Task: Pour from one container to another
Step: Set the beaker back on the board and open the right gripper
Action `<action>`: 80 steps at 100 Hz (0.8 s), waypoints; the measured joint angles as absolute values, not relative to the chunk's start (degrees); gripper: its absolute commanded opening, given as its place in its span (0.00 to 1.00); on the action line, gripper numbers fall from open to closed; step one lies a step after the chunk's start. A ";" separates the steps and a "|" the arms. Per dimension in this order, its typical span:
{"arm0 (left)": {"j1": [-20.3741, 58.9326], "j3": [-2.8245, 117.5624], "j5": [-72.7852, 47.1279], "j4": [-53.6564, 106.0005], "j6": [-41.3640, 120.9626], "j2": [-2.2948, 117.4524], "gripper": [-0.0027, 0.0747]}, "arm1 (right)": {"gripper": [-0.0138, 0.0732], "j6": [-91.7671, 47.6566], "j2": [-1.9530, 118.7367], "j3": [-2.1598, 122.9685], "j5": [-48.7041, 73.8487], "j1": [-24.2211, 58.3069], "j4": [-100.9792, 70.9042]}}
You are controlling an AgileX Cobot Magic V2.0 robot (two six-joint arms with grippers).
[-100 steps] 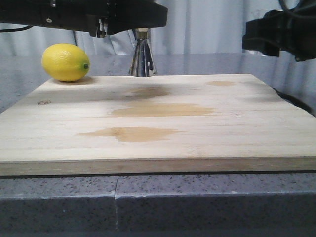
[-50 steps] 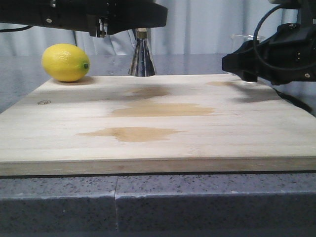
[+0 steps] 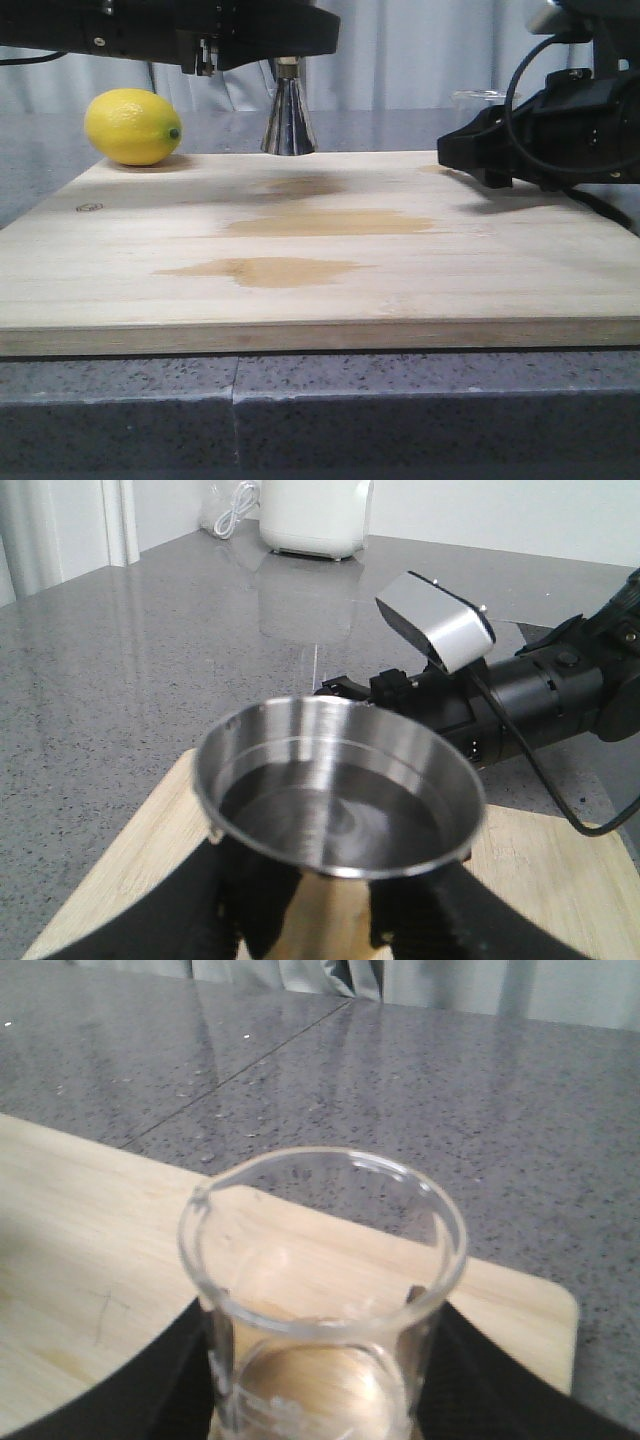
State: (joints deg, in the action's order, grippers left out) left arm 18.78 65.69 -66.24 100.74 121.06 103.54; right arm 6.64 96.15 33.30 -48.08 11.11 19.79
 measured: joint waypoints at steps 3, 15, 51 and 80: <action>18.78 65.69 -66.24 100.74 121.06 103.54 0.37 | 0.47 6.64 96.15 33.30 -48.08 11.11 20.41; 18.78 65.69 -66.24 100.74 121.06 103.54 0.37 | 0.48 6.55 96.15 33.40 -47.75 11.11 21.27; 18.78 65.69 -66.24 100.74 121.06 103.54 0.37 | 0.79 6.52 96.15 33.51 -45.49 11.11 21.50; 18.78 65.69 -66.24 100.74 121.06 103.54 0.37 | 0.82 10.91 88.43 33.51 -30.81 12.33 21.71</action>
